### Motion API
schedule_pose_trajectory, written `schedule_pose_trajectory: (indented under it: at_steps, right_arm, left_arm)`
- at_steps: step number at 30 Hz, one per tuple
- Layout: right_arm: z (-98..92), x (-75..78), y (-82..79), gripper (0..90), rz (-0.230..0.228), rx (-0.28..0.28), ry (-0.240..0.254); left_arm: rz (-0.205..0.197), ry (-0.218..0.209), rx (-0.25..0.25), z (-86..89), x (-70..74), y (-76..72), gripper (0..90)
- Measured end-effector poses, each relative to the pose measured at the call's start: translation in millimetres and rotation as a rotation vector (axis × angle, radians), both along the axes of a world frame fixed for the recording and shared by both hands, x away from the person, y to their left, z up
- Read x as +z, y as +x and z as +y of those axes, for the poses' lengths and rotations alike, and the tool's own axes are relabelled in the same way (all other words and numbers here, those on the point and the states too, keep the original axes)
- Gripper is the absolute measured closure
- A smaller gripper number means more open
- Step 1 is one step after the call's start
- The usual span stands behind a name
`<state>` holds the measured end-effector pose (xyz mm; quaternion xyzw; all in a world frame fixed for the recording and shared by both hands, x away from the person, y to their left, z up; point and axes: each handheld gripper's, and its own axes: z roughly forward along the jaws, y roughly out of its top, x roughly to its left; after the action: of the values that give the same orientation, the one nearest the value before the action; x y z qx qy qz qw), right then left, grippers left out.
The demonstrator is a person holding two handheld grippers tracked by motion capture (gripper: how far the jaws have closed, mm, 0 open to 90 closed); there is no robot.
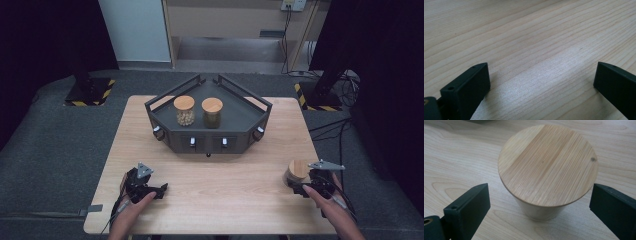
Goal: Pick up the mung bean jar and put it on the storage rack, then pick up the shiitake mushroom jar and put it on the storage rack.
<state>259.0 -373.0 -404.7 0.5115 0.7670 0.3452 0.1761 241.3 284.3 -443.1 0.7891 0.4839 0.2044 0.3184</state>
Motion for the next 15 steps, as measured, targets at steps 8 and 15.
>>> schedule_pose_trajectory:
  at_steps: [8, 15]
  right_arm:
    - [1.4, -6.2, 2.4, 3.3, 0.01, -0.006, 0.006]
    - [-0.2, -8.7, 7.8, 3.4, 0.014, -0.012, 0.017]
  left_arm:
    - [-0.001, 0.0, 0.005, -0.8, -0.1, -1.1, 0.0]
    - [-0.001, 0.0, 0.005, -0.8, -0.1, -1.2, 0.0]
